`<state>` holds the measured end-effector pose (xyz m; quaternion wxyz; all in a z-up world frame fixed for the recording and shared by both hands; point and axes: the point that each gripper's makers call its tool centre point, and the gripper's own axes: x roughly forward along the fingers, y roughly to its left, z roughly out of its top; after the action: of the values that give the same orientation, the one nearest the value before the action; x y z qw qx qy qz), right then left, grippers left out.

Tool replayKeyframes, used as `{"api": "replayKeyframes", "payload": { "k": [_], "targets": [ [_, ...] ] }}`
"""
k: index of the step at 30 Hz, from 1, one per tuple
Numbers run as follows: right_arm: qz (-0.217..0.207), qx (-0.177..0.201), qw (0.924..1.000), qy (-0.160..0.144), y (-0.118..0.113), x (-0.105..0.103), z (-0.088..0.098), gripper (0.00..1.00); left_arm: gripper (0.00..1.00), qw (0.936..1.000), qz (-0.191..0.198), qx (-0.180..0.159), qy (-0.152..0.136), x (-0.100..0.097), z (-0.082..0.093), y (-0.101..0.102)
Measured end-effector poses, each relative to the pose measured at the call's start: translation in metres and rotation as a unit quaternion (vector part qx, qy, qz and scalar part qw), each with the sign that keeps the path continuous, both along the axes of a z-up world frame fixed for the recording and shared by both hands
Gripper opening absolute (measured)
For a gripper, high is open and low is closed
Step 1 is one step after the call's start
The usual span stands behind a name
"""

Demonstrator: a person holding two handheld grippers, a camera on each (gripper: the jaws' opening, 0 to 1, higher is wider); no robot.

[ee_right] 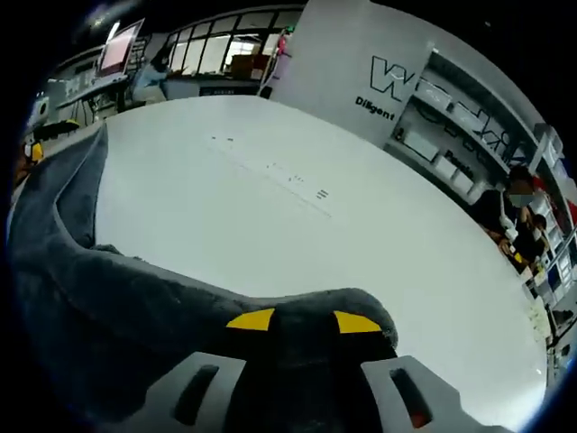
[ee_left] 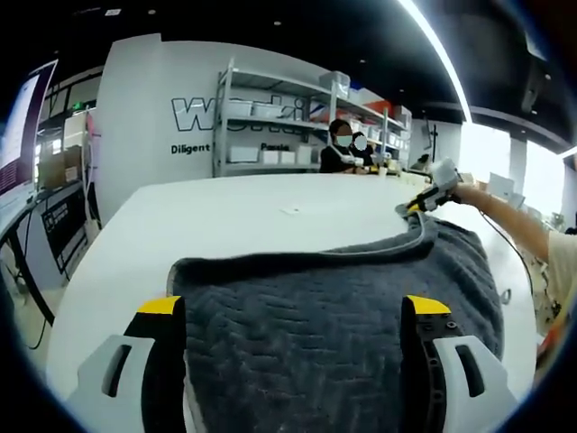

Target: Fold the towel on the table until its edges align and the towel forms a compact rectangular stack.

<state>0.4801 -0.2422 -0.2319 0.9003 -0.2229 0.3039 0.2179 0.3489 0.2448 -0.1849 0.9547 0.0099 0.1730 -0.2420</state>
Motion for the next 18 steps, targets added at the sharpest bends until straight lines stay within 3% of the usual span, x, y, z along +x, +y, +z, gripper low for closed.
{"api": "replayKeyframes", "payload": {
  "k": [3,8,12,18],
  "targets": [
    [0.000,0.004,1.0000,0.003,0.002,-0.004,-0.003,0.04,0.98,1.0000,-0.005,0.001,-0.002,-0.002,0.001,-0.003],
    [0.001,0.001,1.0000,-0.006,0.004,-0.008,0.001,0.01,0.98,1.0000,-0.004,0.003,0.003,-0.001,-0.001,-0.002],
    [-0.042,0.034,0.9955,-0.078,-0.005,0.006,0.030,0.01,0.98,1.0000,-0.005,0.003,0.002,-0.001,0.000,-0.002],
    [-0.112,0.027,0.9819,-0.150,-0.034,0.023,0.050,0.01,0.98,1.0000,-0.004,0.004,0.002,-0.001,0.000,-0.001]
  ]
}}
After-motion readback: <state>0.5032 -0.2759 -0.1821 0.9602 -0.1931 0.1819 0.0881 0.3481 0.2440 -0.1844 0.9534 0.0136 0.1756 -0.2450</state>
